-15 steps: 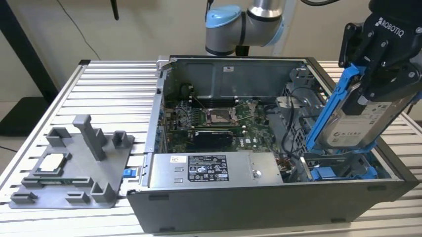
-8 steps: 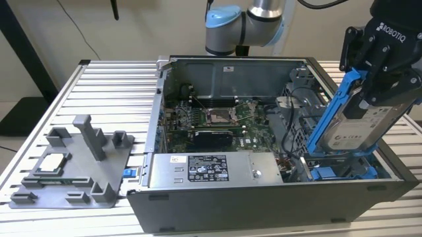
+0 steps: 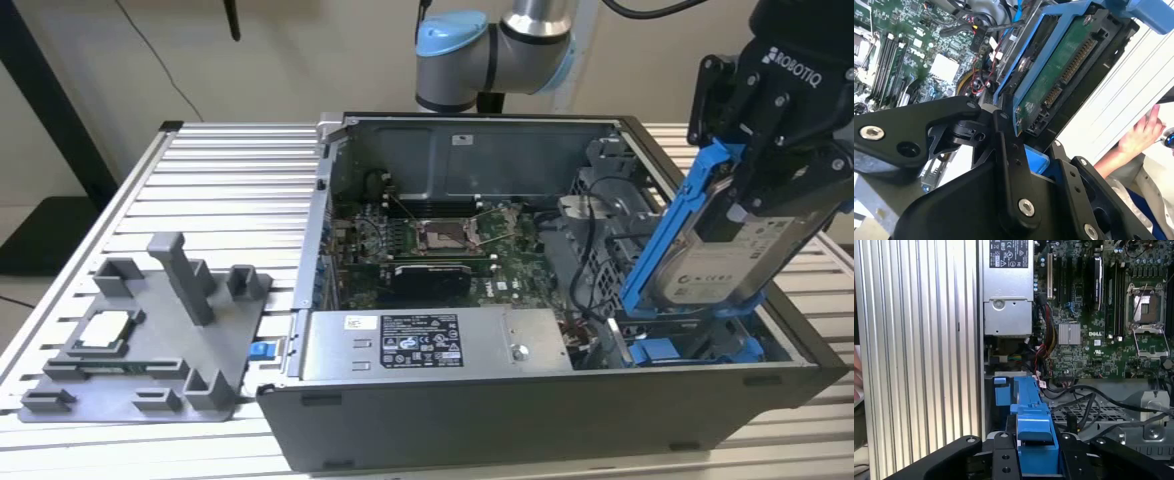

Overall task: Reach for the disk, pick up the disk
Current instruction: 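Pick up the disk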

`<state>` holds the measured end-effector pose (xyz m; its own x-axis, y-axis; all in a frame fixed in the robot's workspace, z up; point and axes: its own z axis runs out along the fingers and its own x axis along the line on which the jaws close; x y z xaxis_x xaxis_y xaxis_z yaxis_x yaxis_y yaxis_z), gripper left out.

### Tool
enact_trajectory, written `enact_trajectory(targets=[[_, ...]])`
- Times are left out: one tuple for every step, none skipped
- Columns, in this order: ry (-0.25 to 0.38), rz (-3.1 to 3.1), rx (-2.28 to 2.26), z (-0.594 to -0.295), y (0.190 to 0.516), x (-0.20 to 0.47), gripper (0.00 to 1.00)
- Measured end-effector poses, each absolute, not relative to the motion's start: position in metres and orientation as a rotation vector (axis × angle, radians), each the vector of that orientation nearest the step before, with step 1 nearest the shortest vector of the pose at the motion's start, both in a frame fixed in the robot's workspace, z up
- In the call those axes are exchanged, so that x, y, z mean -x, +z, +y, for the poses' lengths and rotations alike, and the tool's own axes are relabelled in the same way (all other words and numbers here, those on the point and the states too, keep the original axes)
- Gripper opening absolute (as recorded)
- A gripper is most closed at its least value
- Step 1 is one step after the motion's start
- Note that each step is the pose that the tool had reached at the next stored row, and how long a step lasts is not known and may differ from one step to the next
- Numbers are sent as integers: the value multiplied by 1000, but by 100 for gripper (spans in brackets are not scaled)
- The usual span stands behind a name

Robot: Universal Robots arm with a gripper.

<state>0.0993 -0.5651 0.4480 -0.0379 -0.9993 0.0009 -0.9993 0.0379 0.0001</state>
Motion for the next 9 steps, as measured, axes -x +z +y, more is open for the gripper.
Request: enact_trajectory(targets=[[1,-2263,-2179,-565,448,-99,0],[1,-2263,-2179,-566,448,-100,0],[1,-2263,-2179,-566,448,-100,0],[1,-2263,-2179,-566,448,-100,0],[1,-2263,-2179,-566,448,-100,0],[1,-2263,-2179,-567,448,-100,0],[1,-2263,-2179,-567,448,-100,0],[1,-2263,-2179,-567,448,-100,0],[1,-2263,-2179,-567,448,-100,0]])
